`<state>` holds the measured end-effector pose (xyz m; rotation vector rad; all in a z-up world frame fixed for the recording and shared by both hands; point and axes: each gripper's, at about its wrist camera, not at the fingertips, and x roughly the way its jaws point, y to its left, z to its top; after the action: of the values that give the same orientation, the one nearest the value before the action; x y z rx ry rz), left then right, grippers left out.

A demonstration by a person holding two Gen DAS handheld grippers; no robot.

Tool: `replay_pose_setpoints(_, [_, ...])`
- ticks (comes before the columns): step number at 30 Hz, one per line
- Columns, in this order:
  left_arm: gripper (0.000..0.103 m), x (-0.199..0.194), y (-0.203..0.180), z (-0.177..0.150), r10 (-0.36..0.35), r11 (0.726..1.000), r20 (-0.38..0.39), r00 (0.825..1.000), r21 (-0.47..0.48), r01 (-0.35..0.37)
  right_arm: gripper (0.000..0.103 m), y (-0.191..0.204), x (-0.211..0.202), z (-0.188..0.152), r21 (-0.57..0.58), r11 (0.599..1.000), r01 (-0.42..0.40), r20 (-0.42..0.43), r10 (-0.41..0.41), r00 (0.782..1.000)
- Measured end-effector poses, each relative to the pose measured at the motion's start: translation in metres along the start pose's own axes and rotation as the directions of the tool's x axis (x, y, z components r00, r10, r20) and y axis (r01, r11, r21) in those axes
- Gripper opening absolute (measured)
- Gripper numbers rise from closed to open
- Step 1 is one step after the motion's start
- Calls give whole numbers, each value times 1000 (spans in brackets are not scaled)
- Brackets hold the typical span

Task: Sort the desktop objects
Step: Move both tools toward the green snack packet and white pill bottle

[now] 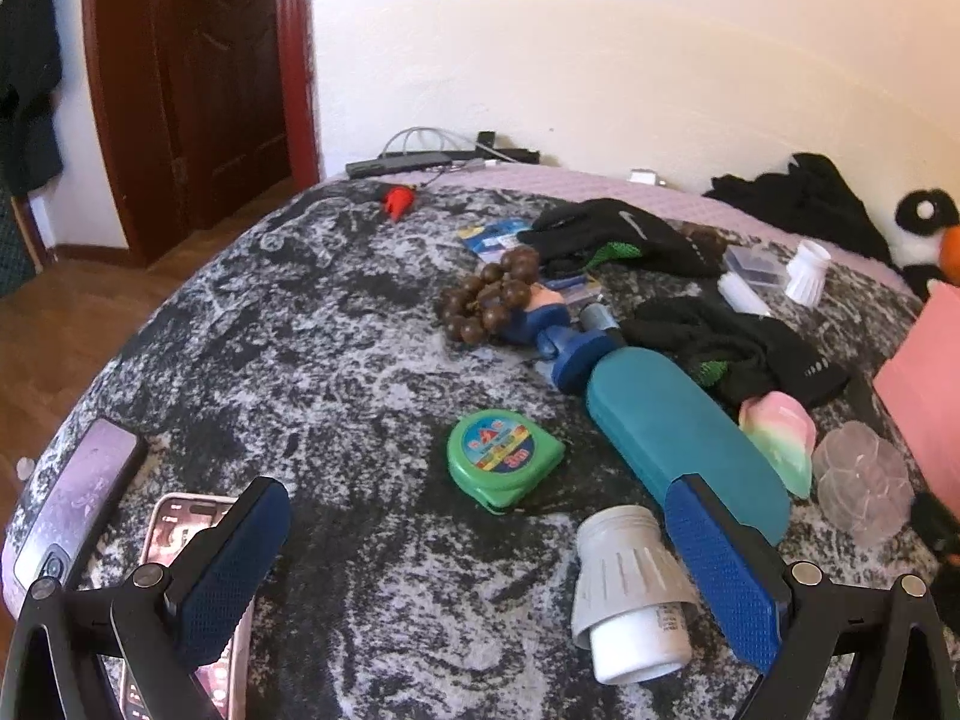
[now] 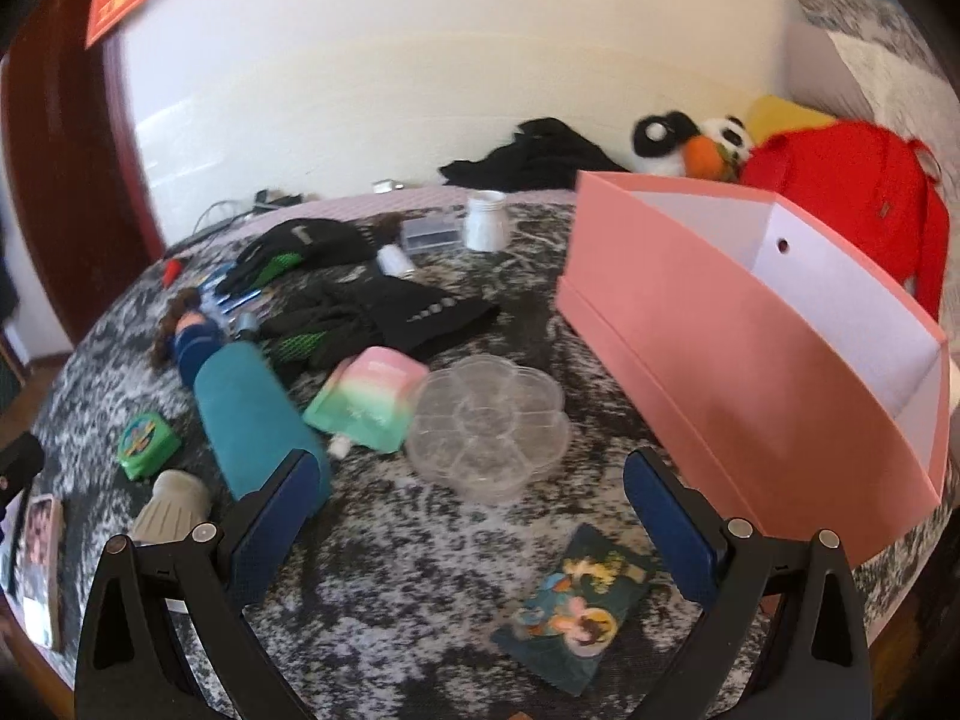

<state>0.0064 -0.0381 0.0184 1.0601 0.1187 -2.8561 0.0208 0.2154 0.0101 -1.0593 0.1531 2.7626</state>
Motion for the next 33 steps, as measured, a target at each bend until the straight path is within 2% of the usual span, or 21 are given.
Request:
replay_pose_setpoints(6, [103,-1,3,-3,6,1000,-5,1000,-4,-6,103,-16,-7,1,-17,1000,1,5,-1,1000])
replay_pose_setpoints(18, [103,-9,-24,-34,-53,996,-106,993,64,60,103,-63,-27,-9,-12,1000,0,-27,0,1000])
replay_pose_setpoints(26, [103,-25,-31,-65,-75,994,-172,982,60,87,103,-71,-34,-39,-11,995,-101,-150,98,984])
replay_pose_setpoints(30, [103,-27,-31,-85,-73,995,-194,978,52,85,102,-63,-33,-58,-70,993,-96,-181,82,980])
replay_pose_setpoints(33, [103,-23,-34,-92,-67,996,-215,974,49,79,101,-64,-31,-66,-72,993,-97,-198,81,977])
